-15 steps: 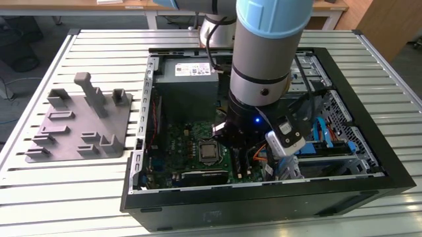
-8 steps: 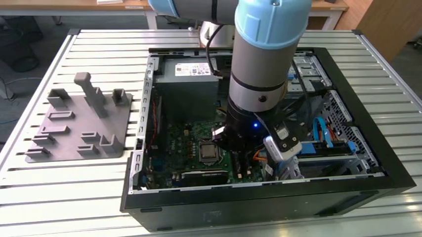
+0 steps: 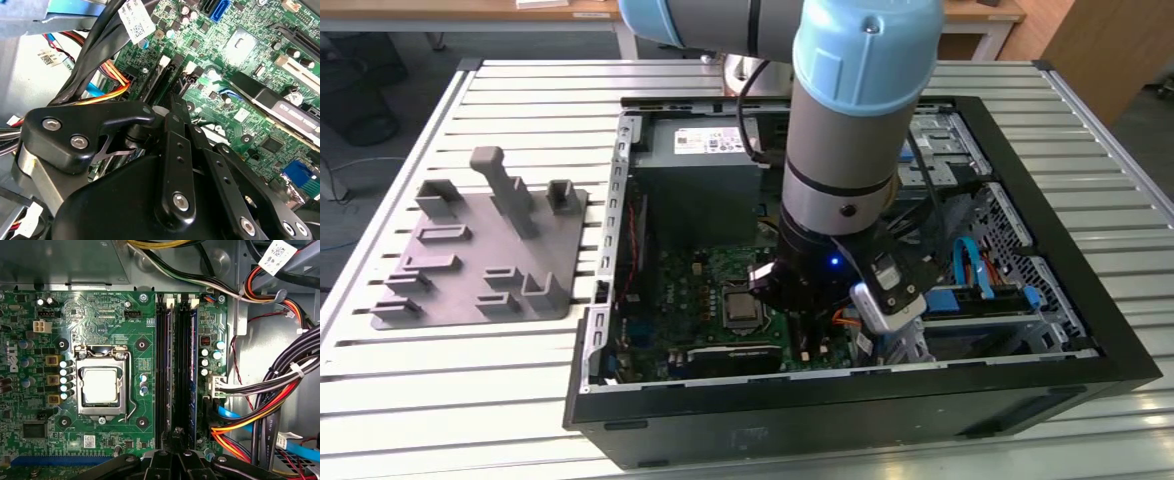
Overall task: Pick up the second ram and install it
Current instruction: 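Press down the second ram until it locks into place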
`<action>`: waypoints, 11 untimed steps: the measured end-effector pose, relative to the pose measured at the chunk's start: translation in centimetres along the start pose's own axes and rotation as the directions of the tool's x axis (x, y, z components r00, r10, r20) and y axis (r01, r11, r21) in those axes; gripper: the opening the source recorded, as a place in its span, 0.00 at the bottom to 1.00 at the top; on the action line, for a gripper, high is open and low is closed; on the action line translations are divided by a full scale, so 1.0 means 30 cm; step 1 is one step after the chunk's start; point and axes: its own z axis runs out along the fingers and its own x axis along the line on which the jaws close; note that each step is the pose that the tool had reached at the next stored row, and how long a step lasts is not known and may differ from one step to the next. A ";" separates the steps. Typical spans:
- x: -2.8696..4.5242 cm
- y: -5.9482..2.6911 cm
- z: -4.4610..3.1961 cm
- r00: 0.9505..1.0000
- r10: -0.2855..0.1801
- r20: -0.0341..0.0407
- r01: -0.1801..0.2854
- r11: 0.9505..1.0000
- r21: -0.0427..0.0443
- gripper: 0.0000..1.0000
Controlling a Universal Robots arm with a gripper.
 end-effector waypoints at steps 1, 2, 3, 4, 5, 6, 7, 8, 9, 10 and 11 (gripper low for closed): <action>0.000 0.000 0.001 1.000 0.000 0.000 0.000 1.000 0.000 0.10; 0.000 0.000 0.002 1.000 0.000 0.000 0.000 1.000 0.000 0.10; 0.000 0.000 0.004 1.000 0.000 0.000 0.000 1.000 0.000 0.10; 0.000 0.000 0.006 1.000 0.000 0.000 0.000 1.000 0.000 0.10; 0.000 0.001 0.009 1.000 0.000 0.000 0.000 1.000 0.000 0.10; 0.000 0.001 0.011 1.000 0.000 0.000 0.000 1.000 0.000 0.10; 0.000 0.001 0.013 1.000 0.000 0.000 0.000 1.000 0.000 0.10; 0.000 0.001 0.015 1.000 0.000 0.000 0.000 1.000 0.001 0.10; 0.000 0.001 0.016 1.000 0.000 0.000 0.000 1.000 0.001 0.10; 0.000 0.001 0.016 1.000 0.000 0.000 0.000 1.000 0.000 0.10; 0.000 0.001 0.017 1.000 0.000 0.000 0.000 1.000 0.000 0.10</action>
